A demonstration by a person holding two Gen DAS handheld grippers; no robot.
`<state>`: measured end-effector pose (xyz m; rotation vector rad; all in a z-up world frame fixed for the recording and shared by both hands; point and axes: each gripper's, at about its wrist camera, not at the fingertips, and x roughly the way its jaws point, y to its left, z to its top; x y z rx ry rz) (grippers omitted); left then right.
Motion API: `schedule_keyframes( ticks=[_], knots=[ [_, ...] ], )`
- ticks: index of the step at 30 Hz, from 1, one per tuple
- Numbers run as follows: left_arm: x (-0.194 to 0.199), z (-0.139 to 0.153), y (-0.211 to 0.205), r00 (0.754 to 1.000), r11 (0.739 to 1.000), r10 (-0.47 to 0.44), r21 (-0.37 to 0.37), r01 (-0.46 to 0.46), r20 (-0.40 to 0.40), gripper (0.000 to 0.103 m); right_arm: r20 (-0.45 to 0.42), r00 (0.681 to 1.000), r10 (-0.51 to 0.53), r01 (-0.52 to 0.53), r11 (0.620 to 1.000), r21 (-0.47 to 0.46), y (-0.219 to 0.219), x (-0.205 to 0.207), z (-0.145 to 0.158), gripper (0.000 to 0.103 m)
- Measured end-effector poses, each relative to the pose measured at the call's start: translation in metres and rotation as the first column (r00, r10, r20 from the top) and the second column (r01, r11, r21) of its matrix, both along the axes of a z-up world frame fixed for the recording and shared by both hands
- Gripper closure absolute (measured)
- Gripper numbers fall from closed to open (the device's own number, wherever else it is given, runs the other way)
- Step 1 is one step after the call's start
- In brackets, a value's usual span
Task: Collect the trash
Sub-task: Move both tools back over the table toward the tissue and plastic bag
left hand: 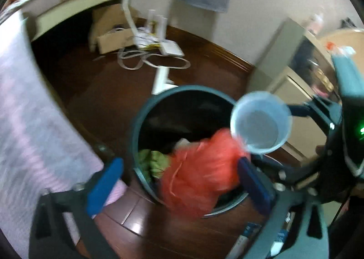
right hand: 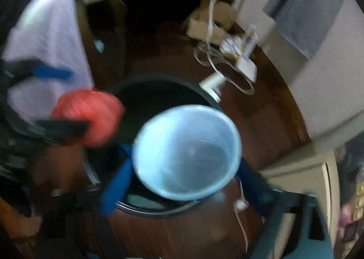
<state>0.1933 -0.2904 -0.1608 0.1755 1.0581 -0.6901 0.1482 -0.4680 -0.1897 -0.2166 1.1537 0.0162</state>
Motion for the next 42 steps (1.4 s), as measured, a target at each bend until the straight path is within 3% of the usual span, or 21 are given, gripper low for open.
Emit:
schedule_keyframes(
  ticks=[6, 13, 27, 42],
  knots=[
    [-0.001, -0.001, 0.029, 0.996, 0.996, 0.081, 0.043, -0.083, 0.039, 0.001, -0.033, 0.998, -0.060, 0.061, 0.998, 0.032, -0.017, 0.001, -0.004, 0.001],
    [-0.009, 0.007, 0.044, 0.989, 0.991, 0.122, 0.051, -0.127, 0.080, 0.001, 0.017, 0.996, -0.091, 0.090, 0.994, 0.055, -0.019, 0.004, 0.013, 0.000],
    [-0.015, 0.044, 0.061, 0.976, 0.985, 0.157, 0.043, -0.165, 0.151, 0.001, 0.079, 0.996, -0.046, 0.039, 0.995, 0.095, 0.015, 0.004, 0.043, 0.000],
    [-0.027, 0.082, 0.103, 0.938, 0.964, 0.246, 0.038, -0.263, 0.243, 0.001, 0.171, 0.983, 0.060, -0.078, 0.992, 0.101, 0.059, 0.000, 0.077, 0.000]
  ],
)
